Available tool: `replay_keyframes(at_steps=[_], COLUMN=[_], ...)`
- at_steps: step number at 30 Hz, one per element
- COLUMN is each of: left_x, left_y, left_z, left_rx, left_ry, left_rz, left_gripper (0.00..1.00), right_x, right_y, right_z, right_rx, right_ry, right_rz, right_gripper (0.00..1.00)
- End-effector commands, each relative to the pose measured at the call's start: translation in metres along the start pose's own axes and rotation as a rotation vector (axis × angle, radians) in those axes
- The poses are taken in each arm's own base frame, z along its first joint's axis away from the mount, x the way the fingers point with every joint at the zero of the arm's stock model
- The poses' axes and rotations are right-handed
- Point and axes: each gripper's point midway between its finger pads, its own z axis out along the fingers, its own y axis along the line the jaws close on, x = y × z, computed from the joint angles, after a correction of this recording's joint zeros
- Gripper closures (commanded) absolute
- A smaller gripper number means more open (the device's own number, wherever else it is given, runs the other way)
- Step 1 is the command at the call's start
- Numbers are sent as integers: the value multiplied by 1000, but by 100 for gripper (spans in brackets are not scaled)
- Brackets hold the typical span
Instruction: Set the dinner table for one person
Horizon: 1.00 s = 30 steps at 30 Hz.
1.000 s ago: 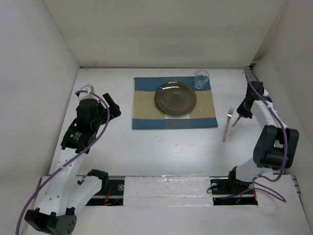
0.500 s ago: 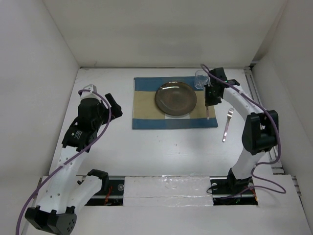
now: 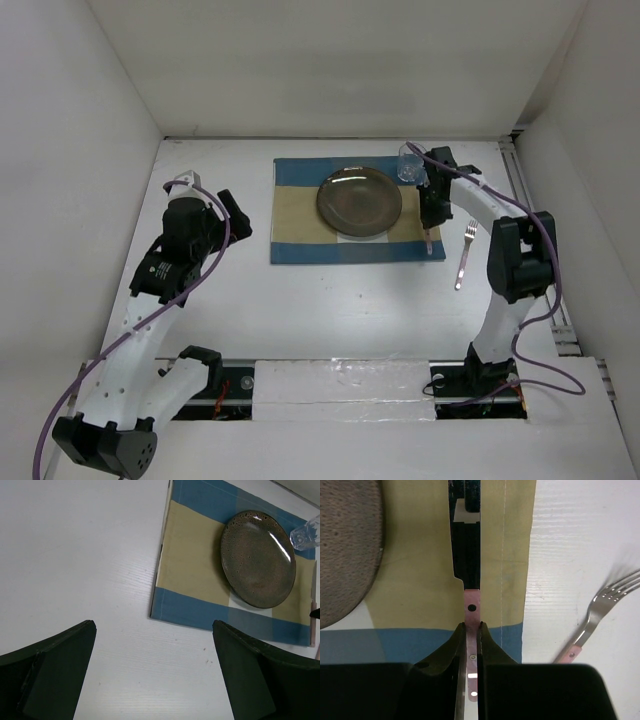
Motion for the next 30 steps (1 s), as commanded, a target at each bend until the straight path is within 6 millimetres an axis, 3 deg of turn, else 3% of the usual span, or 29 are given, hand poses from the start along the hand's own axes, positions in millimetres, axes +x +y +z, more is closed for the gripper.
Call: replay_keyframes(at_steps=[1, 10, 22, 30], left_x=[-7, -6, -1, -1], left_y=[-7, -9, -8, -8], left_z=[-1, 1, 5, 5], left_rx=[33, 41, 40, 40], left_ry=[-26, -22, -1, -1], left_rz=[10, 19, 22, 22], left_gripper=[0, 0, 0, 0], right_x=[-12, -6, -30, -26], right_y=[-4, 0, -2, -2], right_z=[10, 39, 27, 34], right_rx=[6, 5, 16, 21], right_ry=[-25, 25, -42, -10], right_rz=[-1, -15, -17, -30], right_gripper=[100, 100, 100, 100])
